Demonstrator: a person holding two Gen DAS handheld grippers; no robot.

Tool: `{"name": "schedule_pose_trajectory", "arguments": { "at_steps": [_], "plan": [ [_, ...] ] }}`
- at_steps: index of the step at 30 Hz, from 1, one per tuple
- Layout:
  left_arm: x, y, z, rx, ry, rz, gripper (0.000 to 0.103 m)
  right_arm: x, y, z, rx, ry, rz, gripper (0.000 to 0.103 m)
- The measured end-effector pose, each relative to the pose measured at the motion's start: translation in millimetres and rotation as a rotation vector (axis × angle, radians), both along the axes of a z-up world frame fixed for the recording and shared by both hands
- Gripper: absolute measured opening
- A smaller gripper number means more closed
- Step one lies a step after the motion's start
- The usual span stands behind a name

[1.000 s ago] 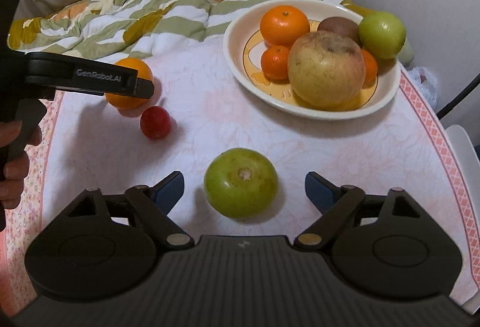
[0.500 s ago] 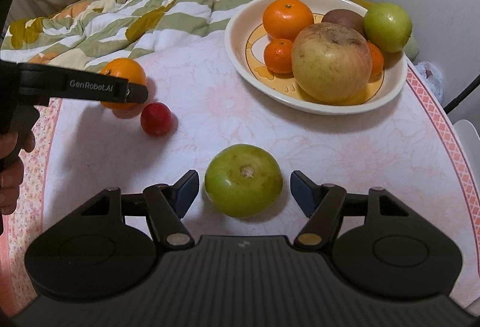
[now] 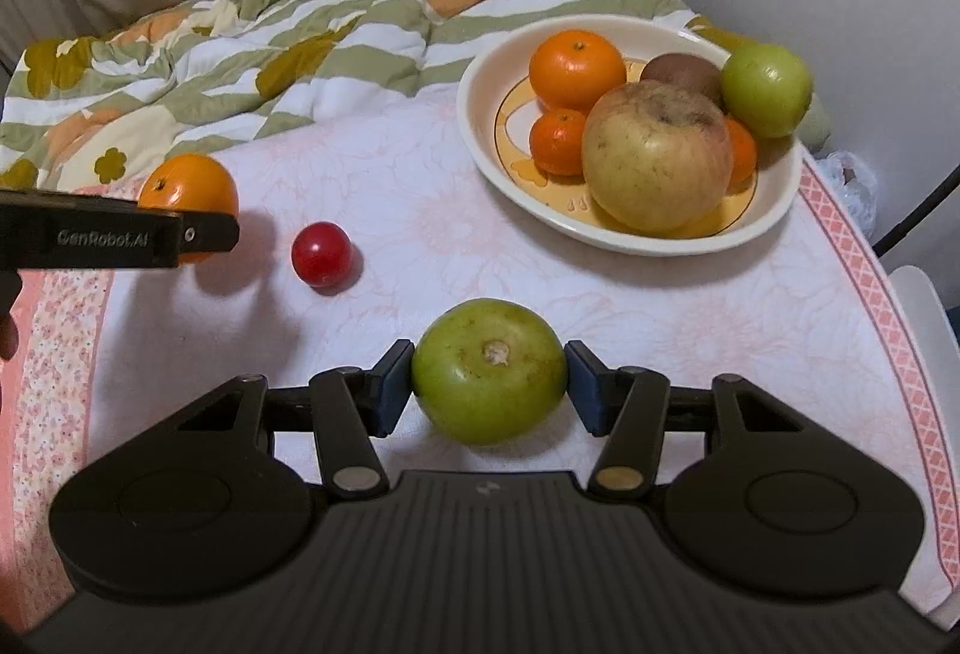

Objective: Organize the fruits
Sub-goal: 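Carry the orange and green apple with both tools over the white bowl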

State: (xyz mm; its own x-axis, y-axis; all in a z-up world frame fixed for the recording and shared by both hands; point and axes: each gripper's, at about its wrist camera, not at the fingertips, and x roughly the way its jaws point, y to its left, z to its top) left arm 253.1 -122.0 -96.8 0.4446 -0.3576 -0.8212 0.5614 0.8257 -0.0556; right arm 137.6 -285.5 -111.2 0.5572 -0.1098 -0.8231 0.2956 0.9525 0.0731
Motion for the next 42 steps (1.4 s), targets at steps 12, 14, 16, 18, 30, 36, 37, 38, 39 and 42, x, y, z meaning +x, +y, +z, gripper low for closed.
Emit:
{"name": "schedule_pose_trajectory", "arguments": {
  "at_steps": [12, 14, 16, 18, 30, 36, 37, 38, 39, 42],
  "plan": [
    [-61.1, 0.6, 55.4, -0.080, -0.101, -0.055, 0.064, -57.9, -7.4, 51.8, -0.017, -0.109, -0.070, 0.070],
    [-72.5, -4.1, 63.6, -0.087, -0.117, -0.051, 0.064, -68.5, -14.5, 60.9, -0.012, -0.128, -0.075, 0.070],
    [-83.7, -8.9, 71.0, -0.100, -0.128, -0.039, 0.064, -78.8, -23.6, 69.2, -0.002, -0.145, -0.070, 0.070],
    [-94.6, -16.3, 77.8, -0.109, -0.142, -0.021, 0.064, -86.5, -34.8, 76.1, 0.001, -0.158, -0.058, 0.070],
    [-134.3, -84.7, 97.3, -0.132, -0.198, 0.152, 0.064, -102.7, -126.1, 110.9, -0.027, -0.220, 0.148, 0.070],
    [-129.0, -110.5, 100.1, -0.161, -0.192, 0.233, 0.064, -77.5, -166.4, 129.7, -0.064, -0.245, 0.232, 0.070],
    [-125.1, -114.5, 99.0, -0.160, -0.190, 0.241, 0.064, -71.9, -171.7, 131.2, -0.068, -0.248, 0.239, 0.070],
    [-120.8, -117.9, 97.9, -0.159, -0.186, 0.249, 0.064, -65.9, -176.2, 132.7, -0.071, -0.251, 0.245, 0.070],
    [-117.1, -121.0, 96.9, -0.160, -0.181, 0.256, 0.064, -58.3, -181.1, 133.7, -0.074, -0.253, 0.251, 0.070],
    [-99.8, -129.9, 91.4, -0.158, -0.169, 0.271, 0.064, -37.3, -192.1, 132.3, -0.083, -0.257, 0.251, 0.070]
  ]
}}
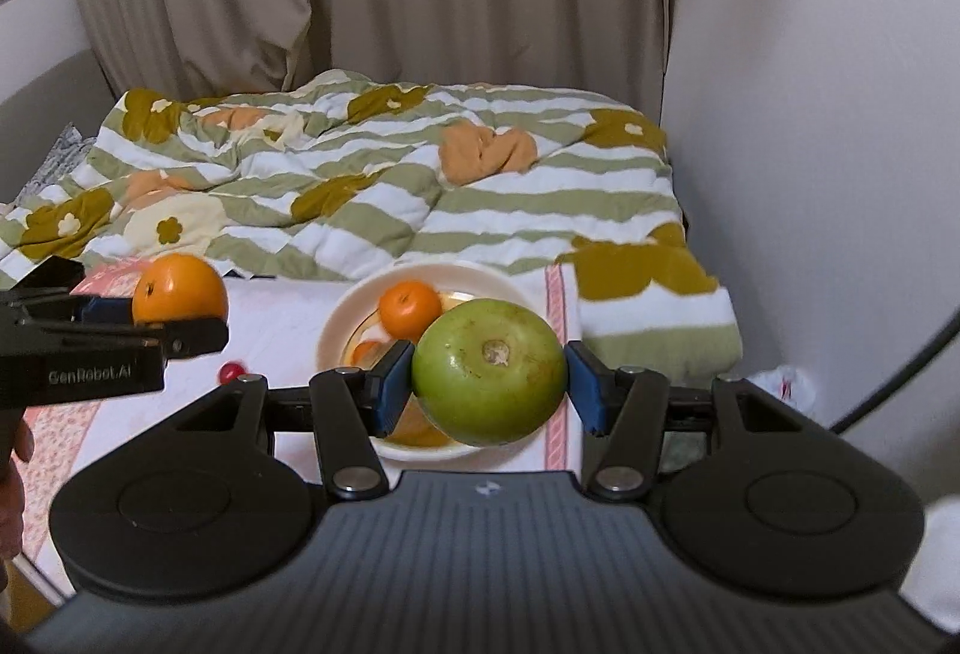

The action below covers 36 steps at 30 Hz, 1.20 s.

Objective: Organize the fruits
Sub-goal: 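Carry the orange and green apple with both tools over the white bowl, then release the orange from the left tool while the right tool releases the green apple into the bowl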

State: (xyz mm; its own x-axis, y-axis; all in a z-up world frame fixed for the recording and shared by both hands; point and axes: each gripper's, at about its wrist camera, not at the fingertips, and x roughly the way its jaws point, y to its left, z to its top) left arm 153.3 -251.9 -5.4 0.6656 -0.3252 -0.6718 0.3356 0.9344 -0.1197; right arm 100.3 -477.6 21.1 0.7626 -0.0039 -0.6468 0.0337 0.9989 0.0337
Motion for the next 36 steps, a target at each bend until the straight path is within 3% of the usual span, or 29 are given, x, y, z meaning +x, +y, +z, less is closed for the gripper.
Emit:
{"name": "schedule_pose_trajectory", "arguments": {
  "at_steps": [15, 19, 28, 30, 33, 36],
  "plan": [
    [97.1, -33.7, -59.4, 0.073, 0.124, -0.031, 0.064, 125.2, -20.2, -46.8, 0.040, 0.066, -0.016, 0.070],
    [111.3, -41.0, -76.4, 0.105, 0.157, -0.044, 0.064, 144.6, -20.0, -61.6, 0.036, 0.091, -0.020, 0.070],
    [112.9, -50.8, -89.4, 0.164, 0.147, -0.071, 0.065, 161.3, -23.6, -78.2, 0.053, 0.124, -0.025, 0.070],
    [113.2, -50.8, -88.8, 0.154, 0.143, -0.073, 0.072, 163.2, -24.1, -78.8, 0.054, 0.127, -0.027, 0.070],
    [108.9, -49.4, -80.0, 0.128, 0.103, -0.065, 0.098, 165.5, -25.2, -79.4, 0.054, 0.128, -0.026, 0.070],
    [105.6, -46.6, -73.2, 0.117, 0.093, -0.065, 0.099, 166.2, -25.8, -80.3, 0.058, 0.129, -0.022, 0.070]
  ]
}}
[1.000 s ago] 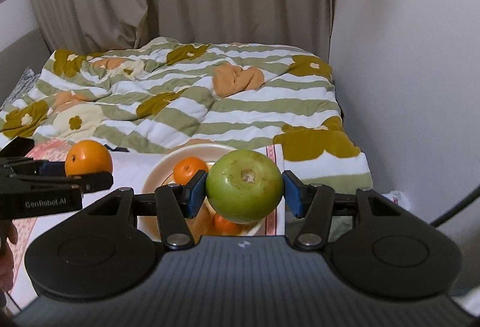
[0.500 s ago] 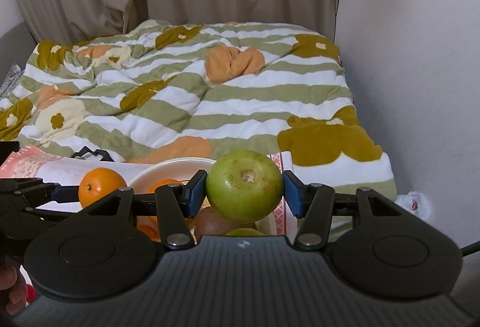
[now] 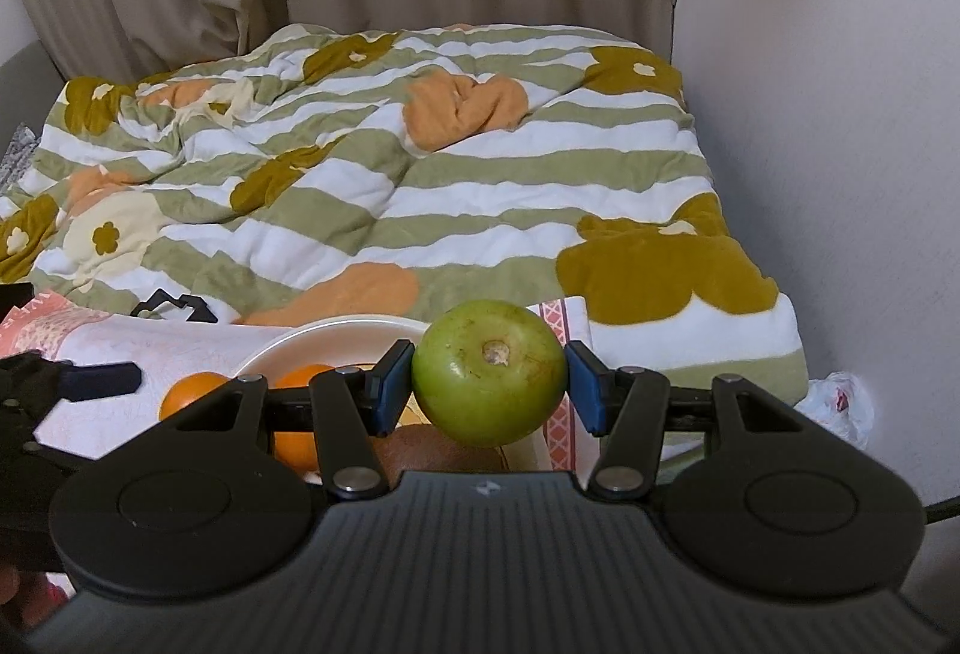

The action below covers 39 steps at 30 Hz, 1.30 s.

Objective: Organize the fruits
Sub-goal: 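Release the orange from the left tool while the right tool releases the green apple into the bowl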

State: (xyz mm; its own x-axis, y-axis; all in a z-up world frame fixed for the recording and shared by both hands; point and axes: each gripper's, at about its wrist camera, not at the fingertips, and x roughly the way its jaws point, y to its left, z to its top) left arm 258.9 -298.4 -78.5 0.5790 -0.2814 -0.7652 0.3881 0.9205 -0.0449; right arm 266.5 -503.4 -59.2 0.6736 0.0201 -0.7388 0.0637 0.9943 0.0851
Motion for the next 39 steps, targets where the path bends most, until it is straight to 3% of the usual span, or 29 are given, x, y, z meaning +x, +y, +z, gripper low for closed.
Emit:
{"name": "schedule_pose_trajectory", "arguments": {
  "at_steps": [12, 24, 26, 27, 29, 39],
  "plan": [
    [-6.4, 15.8, 5.0, 0.024, 0.017, 0.049, 0.099, 29.7, 22.7, -22.8, 0.032, 0.037, 0.064, 0.070],
    [-17.3, 29.9, 5.4, 0.031, 0.010, 0.086, 0.099, 42.1, 26.4, -41.9, 0.055, 0.043, 0.058, 0.071],
    [-19.1, 31.2, 5.6, 0.032, 0.008, 0.090, 0.099, 42.1, 28.1, -42.3, 0.074, 0.019, 0.061, 0.079],
    [-19.8, 31.5, 5.5, 0.033, 0.008, 0.093, 0.099, 42.4, 29.5, -42.0, 0.078, 0.013, 0.067, 0.091],
    [-21.2, 32.5, 5.6, 0.031, 0.008, 0.095, 0.099, 41.5, 33.9, -40.1, 0.060, -0.002, 0.054, 0.103],
    [-41.5, 35.8, 20.7, 0.026, -0.028, 0.103, 0.099, 23.2, 34.5, -20.4, 0.049, -0.019, 0.035, 0.103]
  ]
}}
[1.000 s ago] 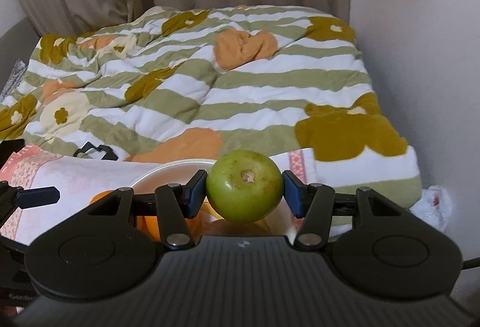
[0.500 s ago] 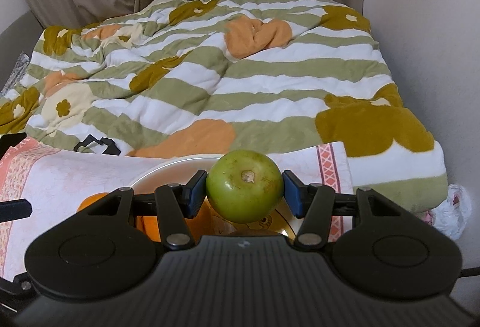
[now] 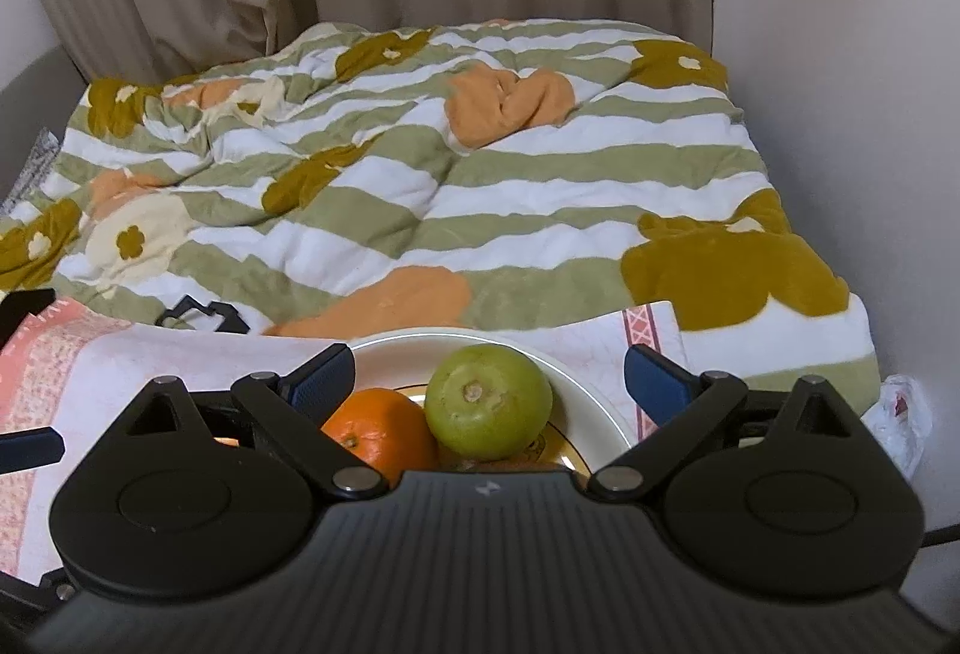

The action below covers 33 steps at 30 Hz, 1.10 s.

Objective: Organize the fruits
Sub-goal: 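Release the orange from the left tool while the right tool releases the green apple into the bowl, then withdraw both tools from the bowl toward the two red cherry tomatoes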

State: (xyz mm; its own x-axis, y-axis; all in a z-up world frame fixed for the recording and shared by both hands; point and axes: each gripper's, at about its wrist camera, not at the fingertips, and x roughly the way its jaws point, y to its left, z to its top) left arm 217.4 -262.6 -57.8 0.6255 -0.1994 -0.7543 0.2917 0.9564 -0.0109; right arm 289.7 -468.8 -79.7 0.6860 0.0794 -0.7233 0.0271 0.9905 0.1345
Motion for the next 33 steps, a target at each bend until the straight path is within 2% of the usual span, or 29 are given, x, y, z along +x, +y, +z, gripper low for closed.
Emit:
{"name": "schedule_pose_trajectory", "arguments": {
  "at_steps": [9, 19, 26, 33],
  "plan": [
    [-42.4, 13.7, 35.0, -0.027, -0.084, 0.033, 0.099, -49.7, 3.7, 46.4, -0.014, -0.060, 0.025, 0.103],
    [-115.3, 40.6, 70.3, -0.065, -0.158, 0.088, 0.099, -138.1, 20.6, 96.4, -0.043, -0.141, 0.055, 0.103],
    [-154.8, 70.9, 76.7, -0.035, -0.171, 0.142, 0.099, -193.1, 38.0, 100.2, -0.050, -0.139, 0.100, 0.103],
    [-170.1, 104.5, 51.6, -0.004, -0.128, 0.158, 0.100, -224.7, 70.8, 79.2, -0.102, -0.143, 0.166, 0.103]
  ]
}}
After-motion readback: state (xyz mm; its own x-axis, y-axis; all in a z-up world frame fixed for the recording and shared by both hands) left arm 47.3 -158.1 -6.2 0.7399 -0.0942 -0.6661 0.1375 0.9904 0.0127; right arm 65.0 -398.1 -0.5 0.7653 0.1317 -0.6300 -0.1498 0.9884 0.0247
